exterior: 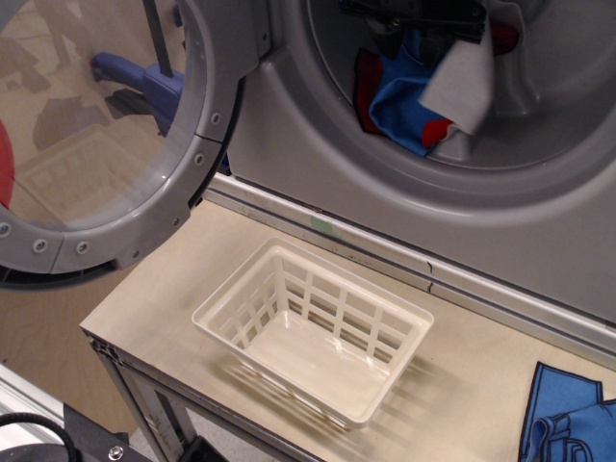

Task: Put clothes in laundry machine

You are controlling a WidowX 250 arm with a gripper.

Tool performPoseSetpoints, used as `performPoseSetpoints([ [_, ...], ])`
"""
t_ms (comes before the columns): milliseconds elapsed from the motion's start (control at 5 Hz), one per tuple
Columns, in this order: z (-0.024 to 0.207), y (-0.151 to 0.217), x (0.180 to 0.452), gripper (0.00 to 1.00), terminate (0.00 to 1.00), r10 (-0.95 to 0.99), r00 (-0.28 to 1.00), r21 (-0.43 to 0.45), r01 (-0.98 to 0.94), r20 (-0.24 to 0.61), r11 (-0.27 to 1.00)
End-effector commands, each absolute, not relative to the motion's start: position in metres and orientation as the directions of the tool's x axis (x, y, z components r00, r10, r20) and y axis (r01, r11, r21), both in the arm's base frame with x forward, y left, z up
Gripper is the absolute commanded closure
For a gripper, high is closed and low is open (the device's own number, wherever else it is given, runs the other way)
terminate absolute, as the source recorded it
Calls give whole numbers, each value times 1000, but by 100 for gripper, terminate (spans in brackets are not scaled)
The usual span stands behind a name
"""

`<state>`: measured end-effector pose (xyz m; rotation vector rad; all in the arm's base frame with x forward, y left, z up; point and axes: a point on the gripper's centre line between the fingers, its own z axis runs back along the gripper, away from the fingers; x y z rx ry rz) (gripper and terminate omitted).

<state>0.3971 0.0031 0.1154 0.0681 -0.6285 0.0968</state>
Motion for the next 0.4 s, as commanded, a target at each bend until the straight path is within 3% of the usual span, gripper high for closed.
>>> performPoseSetpoints([
  [0,156,5,363,0,0,105,790,-39,-102,604,994],
  [200,161,2,327,0,100,73,809,-70,-40,583,997],
])
